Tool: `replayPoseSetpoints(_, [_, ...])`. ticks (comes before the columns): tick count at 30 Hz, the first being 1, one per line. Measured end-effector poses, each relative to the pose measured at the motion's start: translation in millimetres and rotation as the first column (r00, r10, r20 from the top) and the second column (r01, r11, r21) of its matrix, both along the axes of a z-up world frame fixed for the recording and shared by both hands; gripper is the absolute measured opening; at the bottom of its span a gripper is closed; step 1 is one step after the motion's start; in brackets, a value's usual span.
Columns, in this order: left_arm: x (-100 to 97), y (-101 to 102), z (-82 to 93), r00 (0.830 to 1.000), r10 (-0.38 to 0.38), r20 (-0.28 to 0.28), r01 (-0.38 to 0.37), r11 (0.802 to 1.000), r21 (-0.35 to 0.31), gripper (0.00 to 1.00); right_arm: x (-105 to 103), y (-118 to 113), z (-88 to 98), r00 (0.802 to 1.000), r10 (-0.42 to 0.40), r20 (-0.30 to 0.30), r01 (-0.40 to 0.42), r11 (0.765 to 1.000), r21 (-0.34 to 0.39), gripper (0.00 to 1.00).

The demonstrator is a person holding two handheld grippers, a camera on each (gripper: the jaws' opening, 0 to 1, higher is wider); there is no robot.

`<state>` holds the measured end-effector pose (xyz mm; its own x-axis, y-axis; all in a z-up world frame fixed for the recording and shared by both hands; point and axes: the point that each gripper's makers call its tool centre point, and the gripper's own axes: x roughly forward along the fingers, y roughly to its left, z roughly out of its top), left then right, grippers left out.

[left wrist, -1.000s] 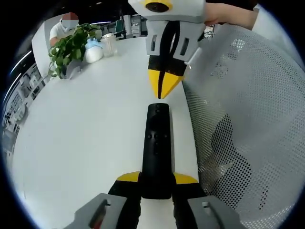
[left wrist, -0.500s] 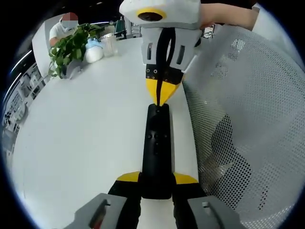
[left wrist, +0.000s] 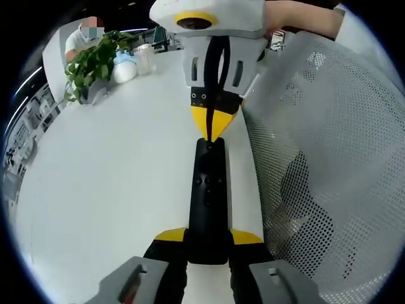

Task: Press the specified remote control buttons in sequence, fully releasing each button before pressing the next.

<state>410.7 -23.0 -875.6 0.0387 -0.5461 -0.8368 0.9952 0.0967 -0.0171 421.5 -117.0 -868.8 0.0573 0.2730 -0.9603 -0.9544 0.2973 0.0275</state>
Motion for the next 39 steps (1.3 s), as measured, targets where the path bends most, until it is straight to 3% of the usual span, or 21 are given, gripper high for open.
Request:
replayPoseSetpoints(8, [0.1, -0.1, -0.3, 1.0, -0.002, 0.001, 0.002, 1.0, 0.002, 0.24, -0.4, -0.4, -0.9, 1.0, 0.029, -0.002, -0.03, 0.999, -0.03, 0.0])
replayPoseSetpoints(14, [0.2, -0.2, -0.3, 1.0, 0.001, -0.001, -0.001, 1.0, 0.002, 0.24, 0.4, -1.7, -0.9, 1.0, -0.018, -0.023, 0.018, 1.0, -0.001, 0.0])
replayPoseSetpoints(25, [0.0, -0.3, -0.3, 1.0, 0.004, -0.003, -0.004, 1.0, -0.008, 0.24, -1.0, -1.3, -0.8, 1.0, -0.003, 0.005, 0.003, 1.0, 0.014, 0.0])
replayPoseSetpoints(31, [0.3, 0.0, 0.0, 1.0, 0.009, -0.008, -0.01, 1.0, -0.019, 0.24, -0.6, -2.5, 0.2, 0.999, -0.034, 0.031, 0.033, 0.998, 0.061, 0.0])
replayPoseSetpoints(39, [0.6, -0.2, 0.0, 1.0, 0.008, -0.009, -0.008, 1.0, -0.017, 0.24, 0.6, -0.3, 1.3, 0.999, -0.046, 0.022, 0.045, 0.997, 0.059, 0.0])
